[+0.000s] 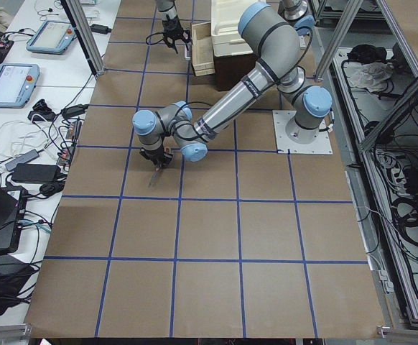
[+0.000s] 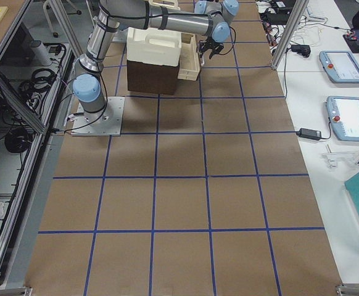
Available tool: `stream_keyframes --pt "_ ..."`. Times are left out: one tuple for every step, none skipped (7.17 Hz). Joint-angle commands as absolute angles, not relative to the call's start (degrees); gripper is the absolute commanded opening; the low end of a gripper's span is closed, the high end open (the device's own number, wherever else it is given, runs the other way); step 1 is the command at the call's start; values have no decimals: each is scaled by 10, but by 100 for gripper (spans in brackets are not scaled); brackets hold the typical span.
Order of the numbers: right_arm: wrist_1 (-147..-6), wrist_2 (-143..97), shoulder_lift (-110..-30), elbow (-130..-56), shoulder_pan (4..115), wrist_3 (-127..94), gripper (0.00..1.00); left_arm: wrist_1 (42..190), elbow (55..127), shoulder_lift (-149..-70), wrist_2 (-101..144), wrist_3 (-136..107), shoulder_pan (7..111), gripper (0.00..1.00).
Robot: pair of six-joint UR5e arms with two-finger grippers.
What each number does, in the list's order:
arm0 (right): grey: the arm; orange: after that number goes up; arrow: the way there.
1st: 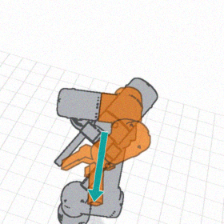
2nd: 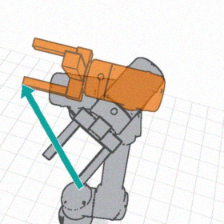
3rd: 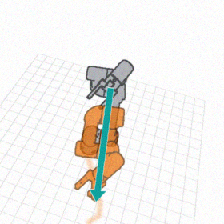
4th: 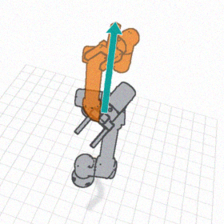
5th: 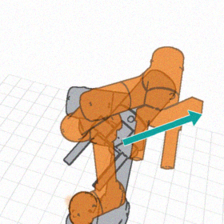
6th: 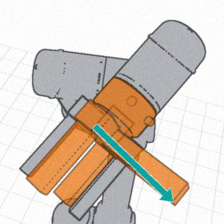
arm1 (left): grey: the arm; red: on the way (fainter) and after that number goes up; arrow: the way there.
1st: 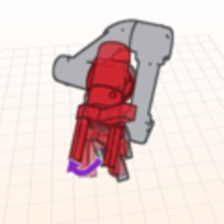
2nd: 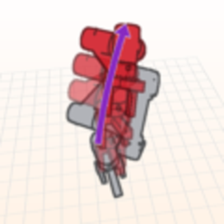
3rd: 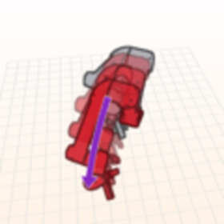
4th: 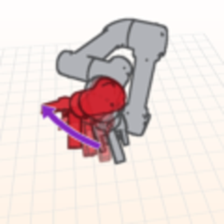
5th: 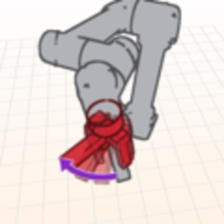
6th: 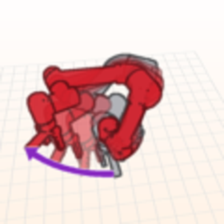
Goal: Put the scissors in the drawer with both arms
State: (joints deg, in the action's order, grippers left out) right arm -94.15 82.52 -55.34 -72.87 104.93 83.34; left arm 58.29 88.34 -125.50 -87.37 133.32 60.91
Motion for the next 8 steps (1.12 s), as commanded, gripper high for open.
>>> stream_keyframes --pt "-960 825 -547 -725 1044 843 60 584 880 -1250 -874 1335 609 0" --pt "-970 825 -546 -722 1042 845 60 584 880 -1244 -874 1334 610 0" --pt "-972 825 -540 -711 1036 859 60 608 879 -1231 -873 1332 610 0" --pt "-972 825 -535 -701 1033 860 60 627 879 -1216 -872 1330 611 0" --pt "-973 824 -535 -699 1031 862 60 636 879 -1207 -873 1330 611 0" --pt "-985 824 -534 -698 1031 862 61 642 879 -1202 -873 1330 611 0" --pt "-990 824 -531 -697 1031 862 61 647 879 -1199 -873 1329 611 0" --pt "-993 824 -531 -693 1031 862 61 652 879 -1195 -873 1329 611 0"
